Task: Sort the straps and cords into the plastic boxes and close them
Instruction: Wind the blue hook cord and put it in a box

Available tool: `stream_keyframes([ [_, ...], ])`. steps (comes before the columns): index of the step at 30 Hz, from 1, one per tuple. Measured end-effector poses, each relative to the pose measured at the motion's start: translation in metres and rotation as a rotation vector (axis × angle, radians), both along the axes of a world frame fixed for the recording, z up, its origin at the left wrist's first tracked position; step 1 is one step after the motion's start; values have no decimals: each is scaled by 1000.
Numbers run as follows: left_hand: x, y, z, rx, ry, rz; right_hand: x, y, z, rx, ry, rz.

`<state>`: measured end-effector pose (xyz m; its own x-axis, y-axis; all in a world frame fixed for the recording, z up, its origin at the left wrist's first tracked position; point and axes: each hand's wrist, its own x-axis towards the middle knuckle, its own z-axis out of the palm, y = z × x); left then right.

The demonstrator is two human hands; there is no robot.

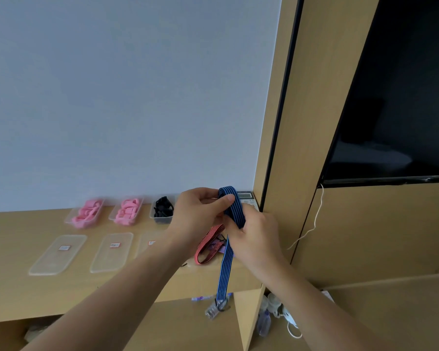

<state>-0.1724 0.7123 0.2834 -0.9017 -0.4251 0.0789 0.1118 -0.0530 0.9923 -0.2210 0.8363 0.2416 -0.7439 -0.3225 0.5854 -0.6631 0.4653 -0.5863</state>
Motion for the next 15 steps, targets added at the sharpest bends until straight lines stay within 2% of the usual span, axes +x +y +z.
stream_keyframes([
  [2, 0, -3, 2, -17, 4, -11, -2, 1, 0, -98, -139, 104],
  [6, 0, -14, 8, -107, 4, -44, -11, 9, 11, -380, -715, 511],
  [7, 1, -16, 9, -109, 20, -64, -14, 12, 14, -433, -799, 578],
  [15, 4, -19, 7, -187, 54, -230, -27, 26, 31, -326, -821, 595],
])
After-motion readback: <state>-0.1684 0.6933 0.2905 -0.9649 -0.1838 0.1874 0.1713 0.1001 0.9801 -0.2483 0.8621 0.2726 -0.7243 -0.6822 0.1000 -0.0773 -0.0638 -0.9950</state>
